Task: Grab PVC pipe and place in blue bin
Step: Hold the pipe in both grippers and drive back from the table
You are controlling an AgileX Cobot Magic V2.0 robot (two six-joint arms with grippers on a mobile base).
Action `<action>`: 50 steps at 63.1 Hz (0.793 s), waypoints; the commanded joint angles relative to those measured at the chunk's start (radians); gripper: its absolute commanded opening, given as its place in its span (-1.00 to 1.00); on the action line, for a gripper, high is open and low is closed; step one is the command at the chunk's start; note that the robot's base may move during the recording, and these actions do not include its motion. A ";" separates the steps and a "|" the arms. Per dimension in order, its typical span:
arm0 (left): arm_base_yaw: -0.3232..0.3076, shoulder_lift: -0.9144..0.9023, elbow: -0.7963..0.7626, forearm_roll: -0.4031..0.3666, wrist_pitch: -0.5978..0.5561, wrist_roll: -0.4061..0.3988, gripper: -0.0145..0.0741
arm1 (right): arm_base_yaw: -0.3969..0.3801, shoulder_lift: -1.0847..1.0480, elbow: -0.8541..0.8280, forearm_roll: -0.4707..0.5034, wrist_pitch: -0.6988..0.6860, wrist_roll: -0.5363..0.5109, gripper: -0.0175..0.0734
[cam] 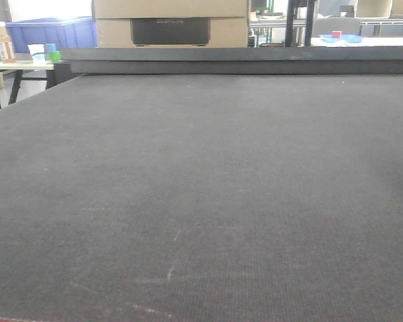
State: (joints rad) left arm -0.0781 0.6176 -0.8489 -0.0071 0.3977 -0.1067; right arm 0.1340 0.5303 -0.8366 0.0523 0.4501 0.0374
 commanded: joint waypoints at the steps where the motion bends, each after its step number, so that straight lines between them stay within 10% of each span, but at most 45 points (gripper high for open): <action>1: 0.002 -0.004 -0.001 -0.006 -0.028 -0.002 -0.92 | 0.000 -0.006 -0.001 -0.008 -0.031 -0.005 -0.98; 50: 0.002 -0.004 -0.001 -0.006 -0.028 -0.002 -0.92 | 0.000 -0.006 -0.001 -0.008 -0.031 -0.005 -0.98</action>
State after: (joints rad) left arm -0.0781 0.6176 -0.8489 -0.0071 0.3977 -0.1067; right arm 0.1340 0.5303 -0.8360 0.0523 0.4501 0.0374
